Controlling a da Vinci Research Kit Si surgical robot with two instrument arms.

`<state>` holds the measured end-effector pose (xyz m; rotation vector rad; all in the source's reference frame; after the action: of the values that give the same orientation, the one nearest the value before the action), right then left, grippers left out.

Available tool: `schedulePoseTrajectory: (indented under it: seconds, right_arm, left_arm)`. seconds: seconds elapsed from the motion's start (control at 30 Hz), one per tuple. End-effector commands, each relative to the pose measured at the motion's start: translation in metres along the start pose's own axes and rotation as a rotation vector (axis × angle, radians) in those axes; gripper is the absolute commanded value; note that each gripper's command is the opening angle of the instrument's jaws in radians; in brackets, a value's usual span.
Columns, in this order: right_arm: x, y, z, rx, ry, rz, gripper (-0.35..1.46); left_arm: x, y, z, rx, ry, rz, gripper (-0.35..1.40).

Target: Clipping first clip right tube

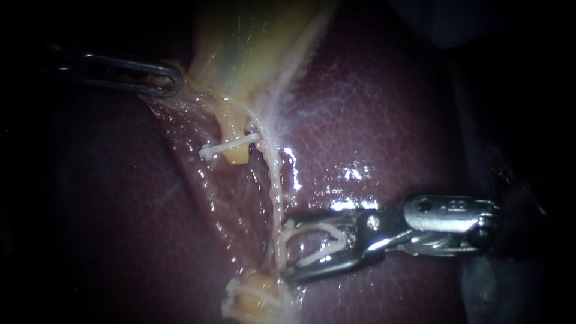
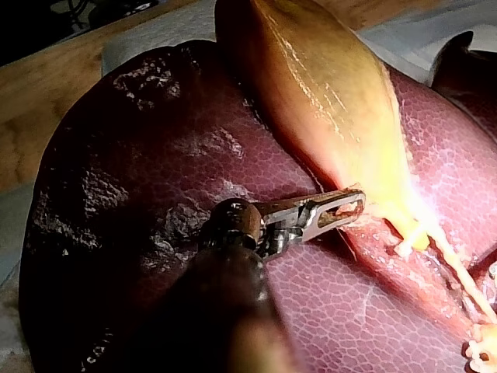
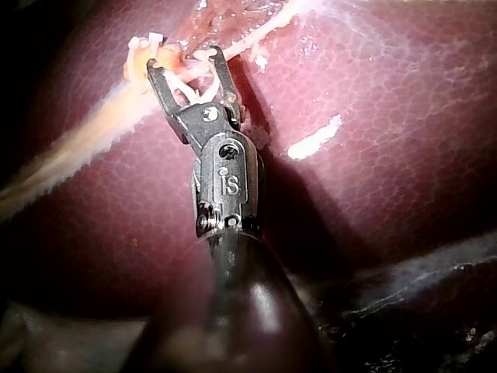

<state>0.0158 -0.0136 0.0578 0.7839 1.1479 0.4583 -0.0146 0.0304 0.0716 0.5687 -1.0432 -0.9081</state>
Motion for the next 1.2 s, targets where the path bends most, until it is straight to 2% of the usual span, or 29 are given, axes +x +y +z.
schedulePoseTrajectory:
  seconds: [0.03,0.2,0.47,0.63,0.73,0.93,1.2]
  right_arm:
    - [-0.0003,0.0002,0.0001,0.001,-0.002,0.01,0.49]
    - [-0.0015,0.0017,0.0001,0.0,-0.003,0.035,0.49]
    - [-0.0048,0.0047,0.0012,-0.007,-0.006,0.083,0.49]
    - [-0.006,0.0061,0.0019,-0.006,-0.008,0.1,0.49]
    - [-0.0062,0.0064,0.0024,0.002,-0.008,0.105,0.49]
    - [-0.0059,0.0064,0.004,0.045,0.029,0.132,0.49]
    - [-0.0052,0.0057,0.0054,0.14,0.11,0.194,0.49]
  left_arm:
    - [0.0,0.0,0.0,0.0,0.0,0.0,-0.35]
    - [0.0,0.0,0.0,0.001,0.0,0.0,-0.35]
    - [0.0,0.0,0.0,0.0,0.0,0.0,-0.35]
    - [0.0,0.0,0.0,0.0,0.0,0.0,-0.35]
    - [0.0,0.0,0.0,0.0,0.0,0.0,-0.35]
    - [0.0,0.0,0.0,0.0,0.0,0.0,-0.35]
    - [0.0,0.0,0.0,0.0,0.0,0.0,-0.35]
